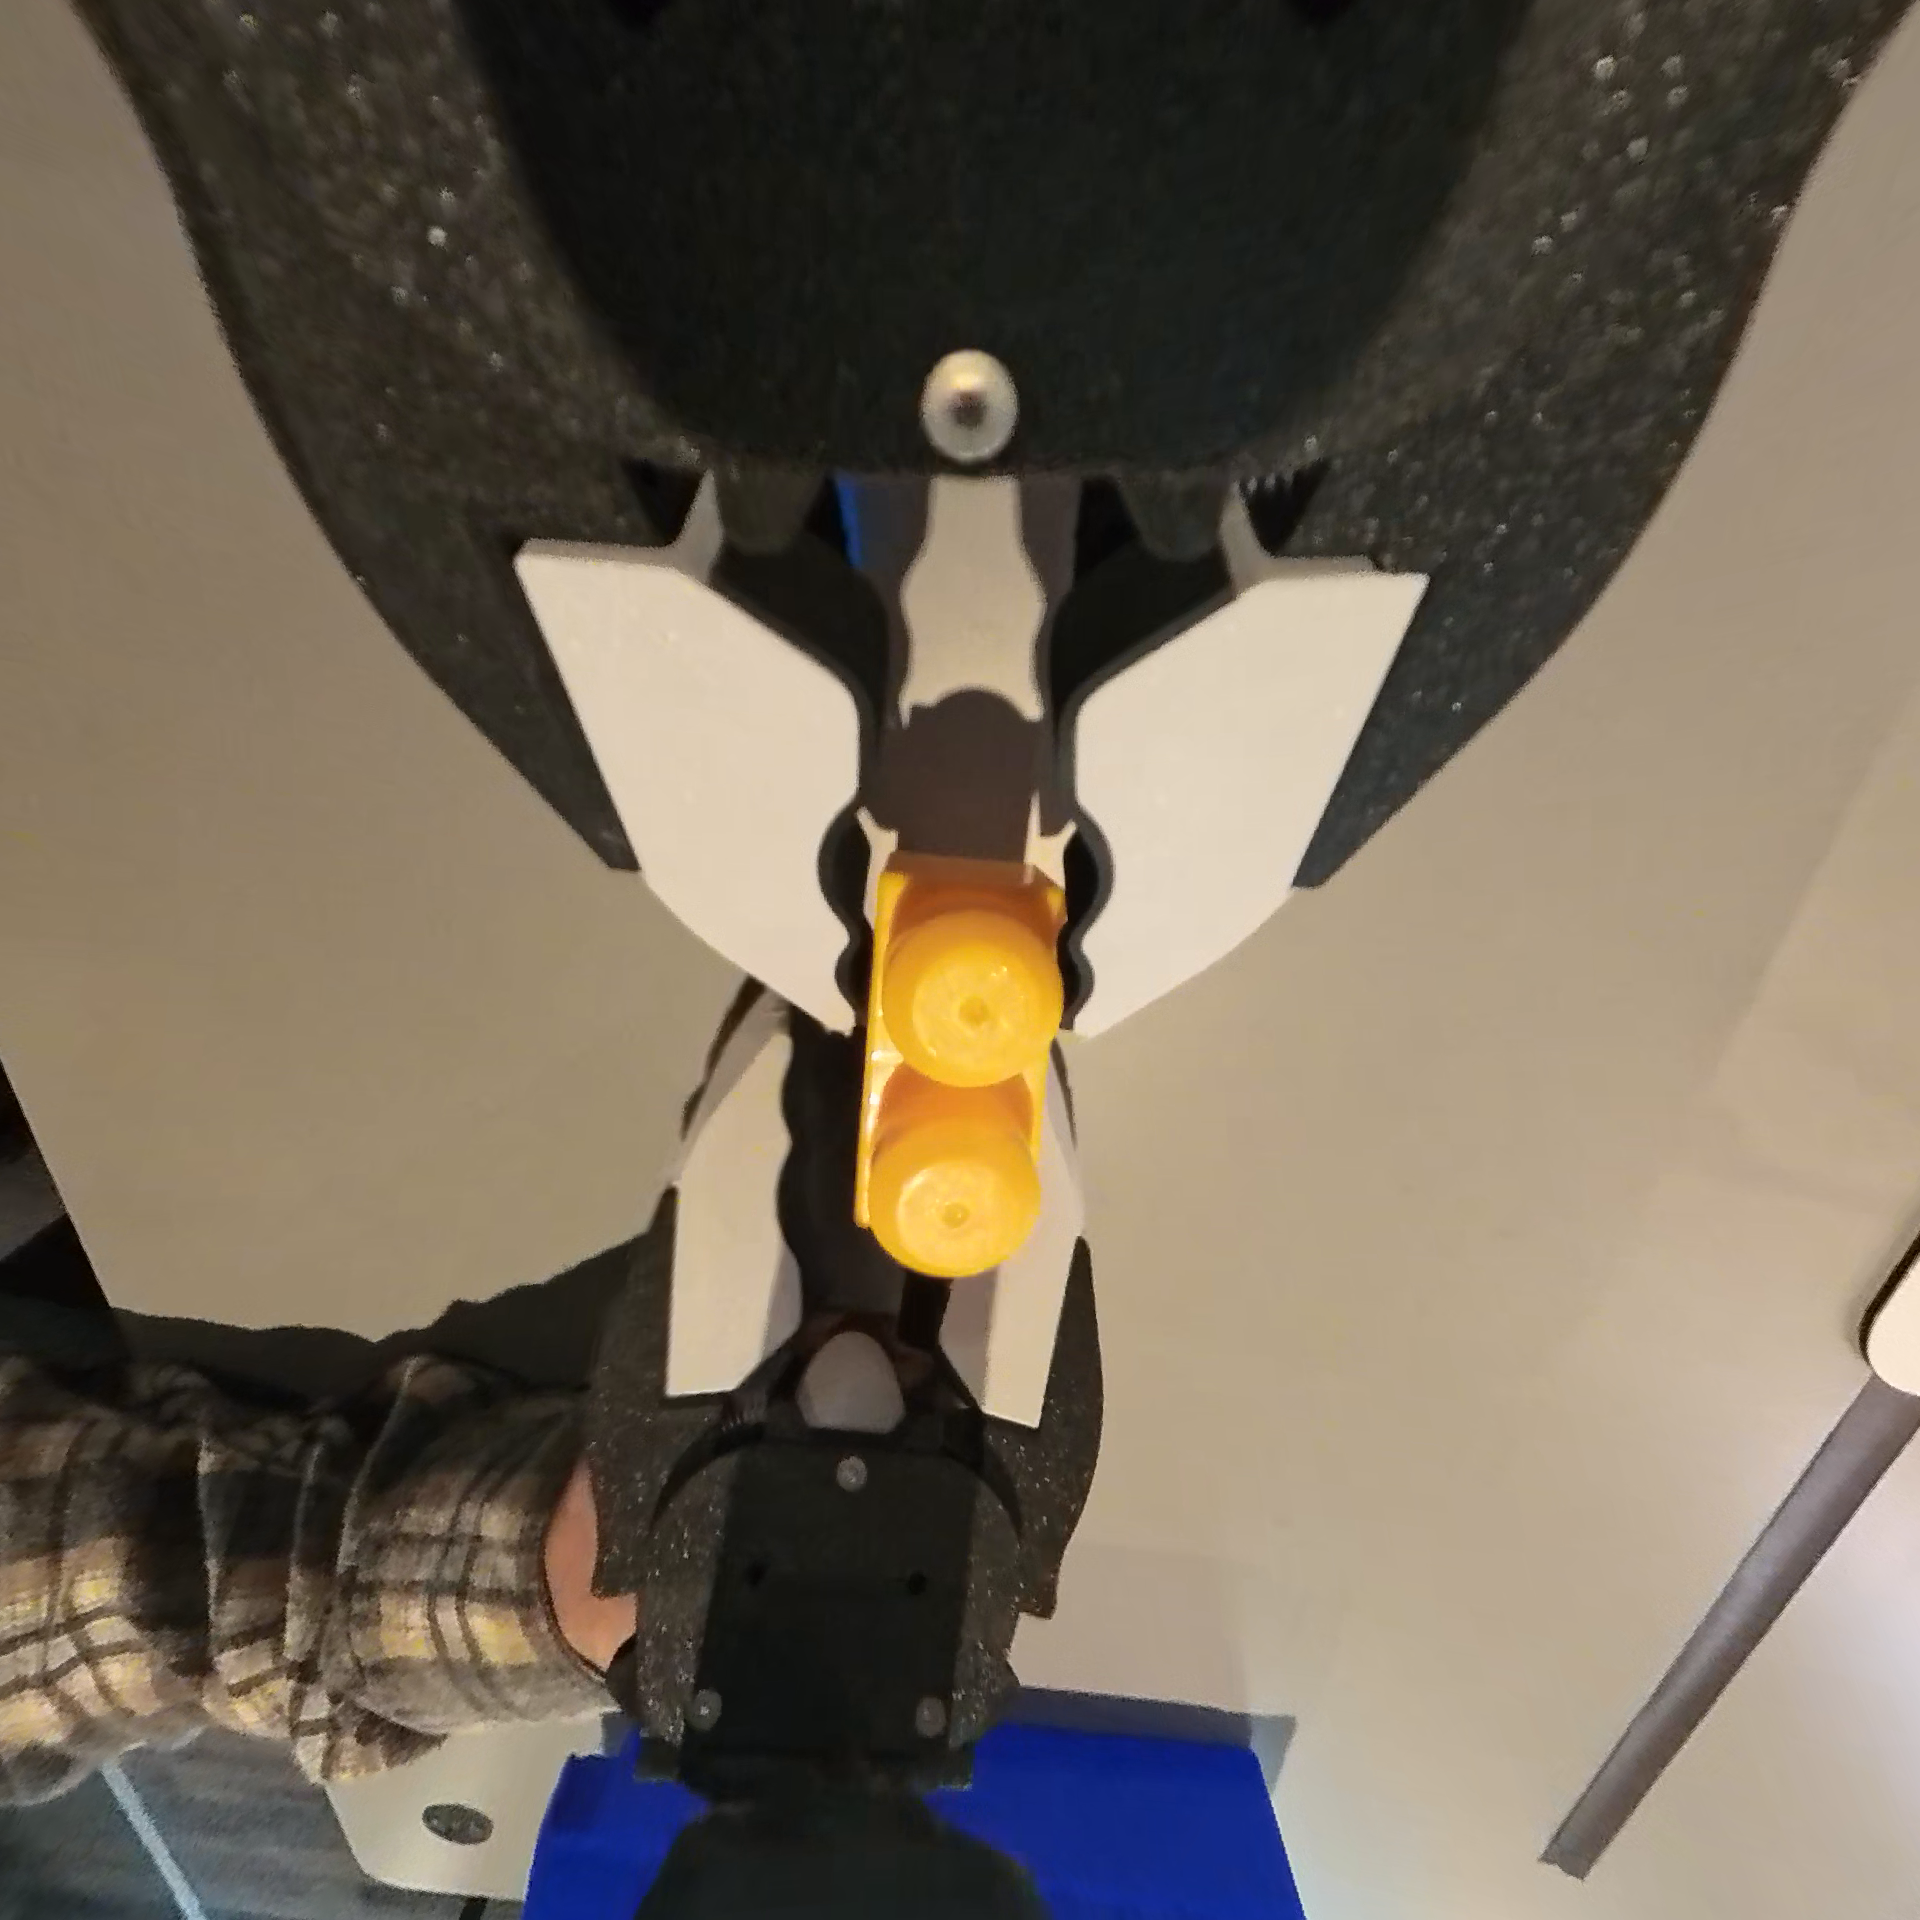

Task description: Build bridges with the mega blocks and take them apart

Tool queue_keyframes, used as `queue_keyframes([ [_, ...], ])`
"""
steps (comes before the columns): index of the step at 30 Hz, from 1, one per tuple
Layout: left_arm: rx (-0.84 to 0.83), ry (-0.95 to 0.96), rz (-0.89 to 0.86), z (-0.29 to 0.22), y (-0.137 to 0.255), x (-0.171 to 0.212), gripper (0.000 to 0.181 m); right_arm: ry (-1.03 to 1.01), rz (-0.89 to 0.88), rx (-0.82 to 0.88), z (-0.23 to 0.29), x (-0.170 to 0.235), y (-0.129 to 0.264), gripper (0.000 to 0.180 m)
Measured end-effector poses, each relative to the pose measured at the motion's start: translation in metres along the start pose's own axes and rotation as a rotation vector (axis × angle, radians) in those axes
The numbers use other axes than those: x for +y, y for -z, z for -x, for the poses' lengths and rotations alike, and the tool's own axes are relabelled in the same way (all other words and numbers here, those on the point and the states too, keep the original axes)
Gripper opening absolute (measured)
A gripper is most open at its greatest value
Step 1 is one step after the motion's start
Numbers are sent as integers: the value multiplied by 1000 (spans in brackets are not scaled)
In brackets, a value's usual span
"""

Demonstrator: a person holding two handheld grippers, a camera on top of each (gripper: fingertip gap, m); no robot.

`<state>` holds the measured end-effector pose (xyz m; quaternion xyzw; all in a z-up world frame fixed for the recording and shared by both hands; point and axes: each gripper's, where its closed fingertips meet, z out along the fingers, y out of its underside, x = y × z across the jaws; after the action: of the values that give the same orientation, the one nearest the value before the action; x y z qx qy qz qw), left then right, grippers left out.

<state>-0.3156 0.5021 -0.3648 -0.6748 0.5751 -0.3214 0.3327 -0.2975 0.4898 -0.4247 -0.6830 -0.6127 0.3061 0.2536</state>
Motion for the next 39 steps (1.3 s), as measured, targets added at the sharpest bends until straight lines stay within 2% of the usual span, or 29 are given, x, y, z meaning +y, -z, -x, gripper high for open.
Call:
queue_keyframes([
  [2,9,-11,30,-2,1,0,35,-12,-9,3,-3,0,0,40],
  [3,9,-21,52,-3,1,-1,35,-20,-11,-8,-3,0,0,38],
  [13,7,-154,348,-1,4,6,33,-2,18,-18,-1,-1,-2,37],
  [26,52,-165,486,-2,6,9,33,62,61,-15,-1,-2,-5,37],
  [35,50,-115,452,1,8,12,34,63,55,3,-6,-4,-7,37],
  [36,46,-117,457,1,7,12,34,73,58,4,-5,-4,-7,40],
  [39,38,-123,466,1,7,11,34,50,78,11,-4,-2,-5,70],
])
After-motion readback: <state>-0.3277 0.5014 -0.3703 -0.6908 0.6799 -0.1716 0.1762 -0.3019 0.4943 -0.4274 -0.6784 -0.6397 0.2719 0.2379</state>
